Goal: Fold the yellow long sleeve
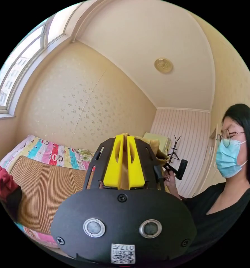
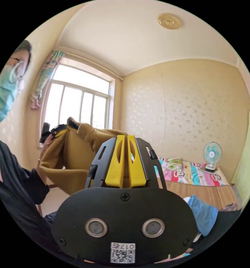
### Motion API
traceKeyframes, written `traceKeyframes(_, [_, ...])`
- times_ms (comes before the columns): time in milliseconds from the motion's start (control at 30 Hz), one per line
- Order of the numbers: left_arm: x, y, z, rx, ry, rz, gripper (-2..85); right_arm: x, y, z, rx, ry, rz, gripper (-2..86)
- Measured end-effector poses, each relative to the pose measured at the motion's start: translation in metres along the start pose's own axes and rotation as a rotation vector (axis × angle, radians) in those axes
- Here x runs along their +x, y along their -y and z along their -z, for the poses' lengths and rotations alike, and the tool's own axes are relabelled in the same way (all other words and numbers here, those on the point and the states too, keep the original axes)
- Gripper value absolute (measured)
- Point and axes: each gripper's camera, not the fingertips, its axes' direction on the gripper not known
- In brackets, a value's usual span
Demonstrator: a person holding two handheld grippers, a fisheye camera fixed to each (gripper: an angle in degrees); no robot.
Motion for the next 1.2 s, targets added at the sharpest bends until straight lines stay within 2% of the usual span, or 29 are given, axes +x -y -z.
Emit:
traceKeyframes(100, [-0.082,0.062,-0.113,-0.212,0.128,0.136,2.5,0.042,0.035,-0.144,-0.224,-0.205,0.068,2.7])
traceKeyframes(167, [-0.17,0.073,-0.216,-0.532,0.201,0.185,3.4,0.078,0.024,-0.236,-0.413,-0.343,0.046,3.2])
traceKeyframes(200, [-0.193,0.063,-0.234,-0.623,0.232,0.239,3.4,0.107,-0.002,-0.284,-0.612,-0.384,-0.061,3.6])
traceKeyframes(233, [-0.229,0.031,-0.254,-0.732,0.274,0.379,3.8,0.125,-0.033,-0.306,-0.721,-0.355,-0.184,4.5])
traceKeyframes(300, [-0.245,-0.021,-0.263,-0.746,0.135,0.387,4.8,0.125,-0.082,-0.301,-0.652,-0.241,-0.262,5.9])
traceKeyframes(367, [-0.248,-0.104,-0.26,-0.767,0.096,0.377,6.6,0.114,-0.145,-0.289,-0.617,-0.13,-0.303,6.9])
traceKeyframes(433, [-0.242,-0.171,-0.262,-0.801,0.061,0.387,8.5,0.095,-0.243,-0.278,-0.714,-0.028,-0.399,7.8])
traceKeyframes(500, [-0.229,-0.226,-0.271,-0.83,0.026,0.383,10.3,0.077,-0.312,-0.265,-0.783,-0.014,-0.504,8.1])
traceKeyframes(600, [-0.188,-0.274,-0.3,-0.852,0.025,0.232,11.6,0.041,-0.386,-0.232,-0.797,0.029,-0.663,8.8])
traceKeyframes(700, [-0.143,-0.303,-0.345,-0.94,-0.036,0.028,12.0,0.0,-0.415,-0.21,-0.794,-0.03,-0.573,8.7])
traceKeyframes(767, [-0.135,-0.345,-0.389,-1.174,0.133,-0.059,9.8,-0.023,-0.424,-0.208,-0.767,-0.073,-0.366,8.0])
traceKeyframes(833, [-0.136,-0.336,-0.39,-1.127,0.141,-0.046,6.8,-0.039,-0.435,-0.213,-0.751,-0.121,-0.172,6.8])
traceKeyframes(900, [-0.155,-0.315,-0.384,-1.115,0.058,0.099,4.6,-0.036,-0.437,-0.218,-0.76,-0.104,-0.179,5.9])
traceKeyframes(967, [-0.198,-0.262,-0.312,-0.709,-0.115,0.357,4.2,-0.027,-0.437,-0.222,-0.774,-0.074,-0.245,5.0])
traceKeyframes(1000, [-0.212,-0.251,-0.286,-0.599,-0.124,0.421,4.3,-0.02,-0.439,-0.222,-0.769,-0.051,-0.309,4.6])
traceKeyframes(1067, [-0.259,-0.228,-0.163,-0.167,-0.022,0.601,4.9,-0.013,-0.444,-0.219,-0.742,-0.026,-0.369,4.2])
traceKeyframes(1100, [-0.266,-0.228,-0.13,-0.074,0.029,0.625,5.0,-0.013,-0.447,-0.217,-0.726,-0.022,-0.367,4.0])
traceKeyframes(1133, [-0.276,-0.232,-0.069,0.067,0.153,0.655,5.5,-0.017,-0.449,-0.216,-0.717,-0.03,-0.347,3.9])
traceKeyframes(1167, [-0.281,-0.239,-0.016,0.139,0.301,0.694,6.1,-0.019,-0.45,-0.216,-0.716,-0.038,-0.335,3.8])
traceKeyframes(1200, [-0.283,-0.244,0.004,0.149,0.365,0.722,7.0,-0.023,-0.451,-0.216,-0.717,-0.058,-0.313,3.7])
